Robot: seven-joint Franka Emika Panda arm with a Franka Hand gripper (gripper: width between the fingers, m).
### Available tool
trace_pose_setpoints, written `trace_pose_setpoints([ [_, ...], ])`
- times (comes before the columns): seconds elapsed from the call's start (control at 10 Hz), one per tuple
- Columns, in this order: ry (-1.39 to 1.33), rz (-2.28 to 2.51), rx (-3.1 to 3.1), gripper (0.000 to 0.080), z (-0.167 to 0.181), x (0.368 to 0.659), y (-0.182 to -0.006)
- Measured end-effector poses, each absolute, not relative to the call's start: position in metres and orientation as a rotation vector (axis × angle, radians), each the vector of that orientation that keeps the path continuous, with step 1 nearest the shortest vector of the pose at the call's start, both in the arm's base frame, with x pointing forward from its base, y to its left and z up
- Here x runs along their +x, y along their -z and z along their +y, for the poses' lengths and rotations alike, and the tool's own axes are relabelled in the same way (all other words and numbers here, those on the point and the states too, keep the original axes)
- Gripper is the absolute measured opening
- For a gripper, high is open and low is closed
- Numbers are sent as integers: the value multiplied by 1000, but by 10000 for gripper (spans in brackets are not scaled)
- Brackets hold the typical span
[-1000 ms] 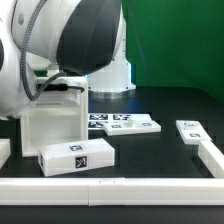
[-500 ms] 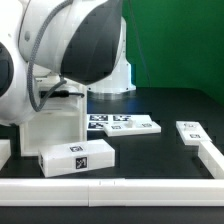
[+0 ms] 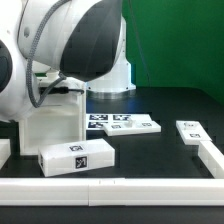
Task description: Assemble cabinet
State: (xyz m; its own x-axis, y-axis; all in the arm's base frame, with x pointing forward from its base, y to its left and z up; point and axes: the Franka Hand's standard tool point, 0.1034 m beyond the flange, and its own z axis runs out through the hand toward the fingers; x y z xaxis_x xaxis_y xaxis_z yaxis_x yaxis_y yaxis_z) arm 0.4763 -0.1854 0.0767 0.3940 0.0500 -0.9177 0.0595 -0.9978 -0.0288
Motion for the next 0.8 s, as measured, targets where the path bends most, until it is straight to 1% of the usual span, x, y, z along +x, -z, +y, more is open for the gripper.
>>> trace_pose_setpoints([
  [0.1, 1724, 104, 2614, 797, -185, 476, -75],
  [0.2, 1725, 104, 2613, 767, -185, 476, -75],
  [0.3, 1726, 104, 2613, 767, -185, 475, -75],
  [0.4, 1727, 104, 2612, 586, -185, 475, -74],
  [0.5, 1728, 104, 2612, 586, -185, 475, -74],
  [0.6, 1728, 104, 2611, 390, -185, 475, -74],
  [0.8, 1729, 104, 2611, 116, -185, 475, -74],
])
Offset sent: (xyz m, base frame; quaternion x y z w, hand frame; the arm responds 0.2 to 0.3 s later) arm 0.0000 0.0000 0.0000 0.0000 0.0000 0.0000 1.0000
